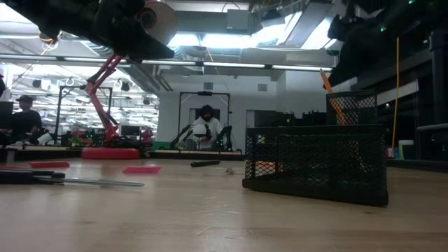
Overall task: Pick and place office supplies into organizer
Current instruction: Put the right pen into the desk organizer
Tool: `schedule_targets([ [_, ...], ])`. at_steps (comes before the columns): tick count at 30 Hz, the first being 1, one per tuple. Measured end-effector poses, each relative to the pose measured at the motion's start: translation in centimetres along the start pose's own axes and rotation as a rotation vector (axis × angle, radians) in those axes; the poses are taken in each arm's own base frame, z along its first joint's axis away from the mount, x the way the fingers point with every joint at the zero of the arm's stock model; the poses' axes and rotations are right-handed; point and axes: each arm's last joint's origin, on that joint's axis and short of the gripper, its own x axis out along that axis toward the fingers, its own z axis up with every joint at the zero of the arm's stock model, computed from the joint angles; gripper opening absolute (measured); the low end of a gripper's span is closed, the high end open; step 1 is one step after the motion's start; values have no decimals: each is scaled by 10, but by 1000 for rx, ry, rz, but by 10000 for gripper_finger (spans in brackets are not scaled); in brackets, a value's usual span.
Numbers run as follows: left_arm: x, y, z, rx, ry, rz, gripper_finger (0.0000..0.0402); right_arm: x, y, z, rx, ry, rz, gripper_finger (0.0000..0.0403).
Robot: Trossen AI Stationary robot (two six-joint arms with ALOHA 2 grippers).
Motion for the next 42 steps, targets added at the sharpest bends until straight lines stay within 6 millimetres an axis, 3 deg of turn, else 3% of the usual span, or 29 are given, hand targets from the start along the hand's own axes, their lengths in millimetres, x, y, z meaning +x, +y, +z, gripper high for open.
schedule_targets([
  [9,0,0,0,-1,0,0,2,28,-13,-5,-38,250,72,0],
  [18,0,0,0,-18,0,0,2,40,-16,15,-149,379,124,0],
  [33,0,0,0,-18,0,0,3,89,-12,0,-328,599,211,1],
  [42,0,0,0,-18,0,0,3,104,-11,-5,-323,641,218,60],
])
